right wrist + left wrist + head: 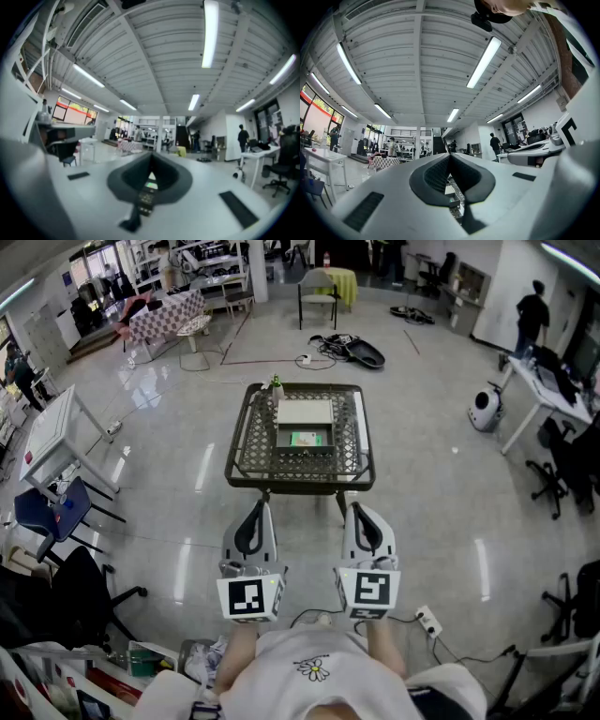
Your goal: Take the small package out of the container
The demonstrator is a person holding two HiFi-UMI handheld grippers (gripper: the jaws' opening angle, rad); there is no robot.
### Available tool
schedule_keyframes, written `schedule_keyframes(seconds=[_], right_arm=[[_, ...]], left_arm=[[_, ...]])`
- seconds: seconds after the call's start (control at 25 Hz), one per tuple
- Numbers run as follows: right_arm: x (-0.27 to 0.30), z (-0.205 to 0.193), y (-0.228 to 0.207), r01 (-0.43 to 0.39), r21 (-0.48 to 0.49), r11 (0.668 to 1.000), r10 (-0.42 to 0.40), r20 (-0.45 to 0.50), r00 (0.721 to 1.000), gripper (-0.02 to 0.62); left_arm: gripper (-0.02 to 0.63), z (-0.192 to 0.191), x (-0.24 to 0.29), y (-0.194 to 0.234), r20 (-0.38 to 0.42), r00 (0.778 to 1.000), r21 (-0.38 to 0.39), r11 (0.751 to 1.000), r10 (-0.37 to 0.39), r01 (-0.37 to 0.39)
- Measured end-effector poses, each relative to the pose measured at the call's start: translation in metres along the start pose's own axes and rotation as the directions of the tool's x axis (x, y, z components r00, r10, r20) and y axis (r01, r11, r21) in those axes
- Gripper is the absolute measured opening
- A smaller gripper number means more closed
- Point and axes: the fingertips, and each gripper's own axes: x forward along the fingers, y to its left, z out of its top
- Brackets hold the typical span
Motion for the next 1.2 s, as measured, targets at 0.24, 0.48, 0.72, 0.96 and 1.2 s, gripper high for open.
schedule_keyframes(seconds=[0.24, 0.48, 0.72, 0.96, 1.2], right_arm=[[0.0, 0.002, 0.002, -0.002, 0.009, 1.0, 0.002, -0.006, 1.0, 0.031], [-0.002, 0.004, 0.008, -0.023, 0.007, 1.0, 0.023, -0.005, 1.0, 0.031], [-0.007, 0.004, 0.003, -0.069, 0.077, 0.995, 0.068, 0.024, 0.997, 0.031], [-0.004, -0.017, -0.005, -0.078, 0.07, 0.995, 0.08, -0.025, 0.997, 0.031], [0.001, -0.036, -0.013, -0.102, 0.128, 0.986, 0.108, -0.04, 0.993, 0.031]], left_arm=[[0.023, 0.002, 0.001, -0.003, 0.0, 1.0, -0.016, 1.0, -0.017, 0.017], [0.023, 0.001, 0.0, -0.003, -0.011, 1.0, -0.015, 1.0, -0.022, 0.022], [0.023, -0.004, 0.004, -0.011, -0.006, 1.0, -0.037, 0.999, -0.021, 0.021], [0.023, -0.021, 0.01, -0.02, -0.026, 0.999, -0.047, 0.999, -0.019, 0.018], [0.023, -0.017, 0.015, -0.027, -0.006, 1.0, -0.012, 1.0, -0.008, 0.008]])
